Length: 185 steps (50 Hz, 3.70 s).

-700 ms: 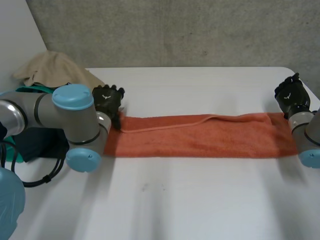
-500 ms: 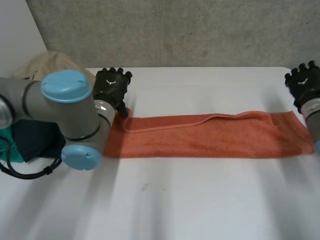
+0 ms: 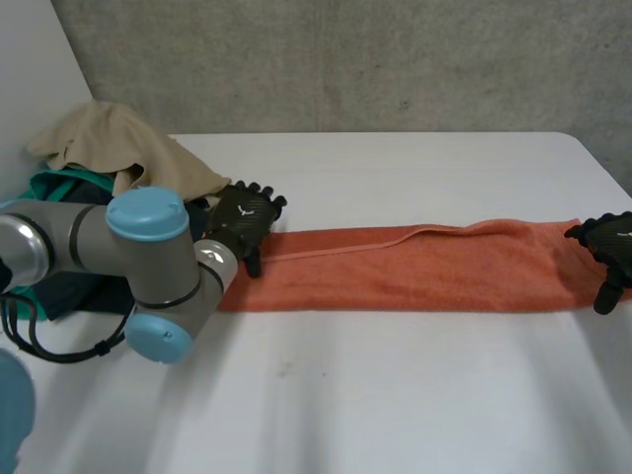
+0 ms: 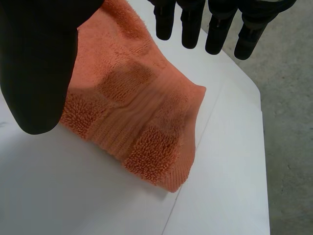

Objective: Fold the laundry.

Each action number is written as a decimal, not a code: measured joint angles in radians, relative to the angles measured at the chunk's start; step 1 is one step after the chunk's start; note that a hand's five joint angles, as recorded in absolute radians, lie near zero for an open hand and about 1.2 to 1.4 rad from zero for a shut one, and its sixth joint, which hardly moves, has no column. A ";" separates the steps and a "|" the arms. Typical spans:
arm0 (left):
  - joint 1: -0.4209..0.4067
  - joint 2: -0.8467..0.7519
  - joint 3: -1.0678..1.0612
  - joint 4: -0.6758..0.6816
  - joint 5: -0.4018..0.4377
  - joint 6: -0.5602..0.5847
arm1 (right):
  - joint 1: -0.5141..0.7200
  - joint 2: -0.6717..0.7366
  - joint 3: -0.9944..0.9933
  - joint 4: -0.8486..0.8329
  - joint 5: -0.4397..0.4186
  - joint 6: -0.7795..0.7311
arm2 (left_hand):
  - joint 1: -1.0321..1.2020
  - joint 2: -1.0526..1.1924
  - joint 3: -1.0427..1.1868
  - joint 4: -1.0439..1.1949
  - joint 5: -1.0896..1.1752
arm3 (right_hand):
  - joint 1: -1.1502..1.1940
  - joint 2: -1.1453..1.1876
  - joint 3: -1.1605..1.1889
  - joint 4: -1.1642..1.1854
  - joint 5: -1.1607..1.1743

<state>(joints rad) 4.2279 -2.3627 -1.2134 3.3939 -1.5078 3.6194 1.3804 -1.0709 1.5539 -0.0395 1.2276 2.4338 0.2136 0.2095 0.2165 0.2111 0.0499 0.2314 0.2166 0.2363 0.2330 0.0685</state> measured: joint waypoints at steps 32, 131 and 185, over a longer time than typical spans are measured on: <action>0.063 -0.155 0.375 0.010 -0.100 0.034 | -0.002 -0.005 0.029 -0.030 -0.004 0.001 | 0.112 0.113 0.105 0.115 0.100 | 0.066 0.075 0.072 0.075 0.072; 0.003 0.262 -0.118 -0.057 -0.031 -0.132 | -0.266 0.062 -0.114 -0.135 0.124 -0.214 | 0.054 0.036 0.035 0.036 0.015 | 0.852 0.958 0.950 0.962 0.910; -0.178 0.321 -0.203 0.077 -0.016 -0.211 | 0.368 -0.088 0.171 -0.136 0.096 0.196 | 0.055 0.028 0.028 0.027 0.008 | -0.005 -0.002 -0.029 -0.024 -0.023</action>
<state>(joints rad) 4.0498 -2.0416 -1.4162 3.4712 -1.5239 3.4082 1.7482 -1.1591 1.7246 -0.1754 1.3238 2.6297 0.2682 0.2375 0.2442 0.2378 0.0580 0.2268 0.2146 0.2071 0.2092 0.0454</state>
